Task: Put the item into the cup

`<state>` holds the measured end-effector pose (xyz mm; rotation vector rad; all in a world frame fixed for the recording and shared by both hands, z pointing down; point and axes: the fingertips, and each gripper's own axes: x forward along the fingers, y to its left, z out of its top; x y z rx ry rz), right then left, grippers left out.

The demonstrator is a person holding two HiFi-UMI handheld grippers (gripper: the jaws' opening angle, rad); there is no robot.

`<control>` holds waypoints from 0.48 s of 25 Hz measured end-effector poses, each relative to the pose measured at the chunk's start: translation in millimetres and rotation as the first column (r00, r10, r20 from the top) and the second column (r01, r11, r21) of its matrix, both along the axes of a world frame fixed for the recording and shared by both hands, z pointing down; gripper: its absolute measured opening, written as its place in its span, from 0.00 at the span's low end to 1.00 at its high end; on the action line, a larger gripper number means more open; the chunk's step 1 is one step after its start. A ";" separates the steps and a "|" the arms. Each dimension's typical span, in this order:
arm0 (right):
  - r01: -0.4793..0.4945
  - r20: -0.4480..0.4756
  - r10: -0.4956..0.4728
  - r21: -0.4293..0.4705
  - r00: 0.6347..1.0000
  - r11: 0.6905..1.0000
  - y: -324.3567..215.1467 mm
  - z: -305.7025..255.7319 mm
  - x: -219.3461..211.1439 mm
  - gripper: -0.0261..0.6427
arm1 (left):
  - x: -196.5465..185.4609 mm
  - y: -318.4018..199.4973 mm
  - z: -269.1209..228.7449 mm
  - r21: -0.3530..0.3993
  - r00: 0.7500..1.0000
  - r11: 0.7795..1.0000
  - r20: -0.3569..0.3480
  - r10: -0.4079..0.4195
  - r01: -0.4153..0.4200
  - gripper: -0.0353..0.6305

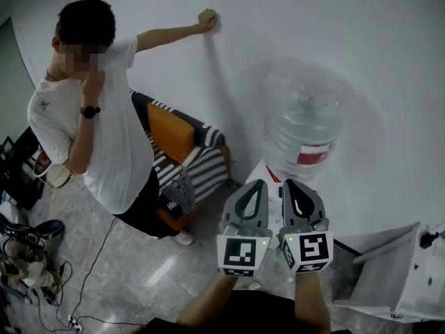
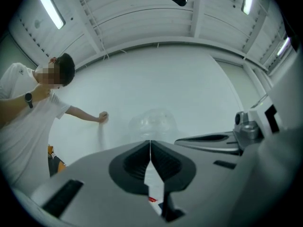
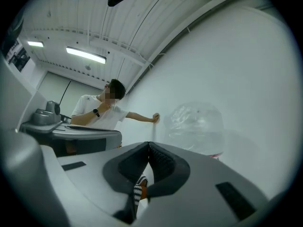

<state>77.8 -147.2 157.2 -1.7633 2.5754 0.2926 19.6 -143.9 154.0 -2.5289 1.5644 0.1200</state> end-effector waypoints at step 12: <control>0.032 0.019 -0.031 -0.015 0.999 0.999 -4.5 7.8 -6.0 0.05 | -7.7 -8.3 11.3 -0.029 1.000 0.999 0.011 -0.019 0.020 0.08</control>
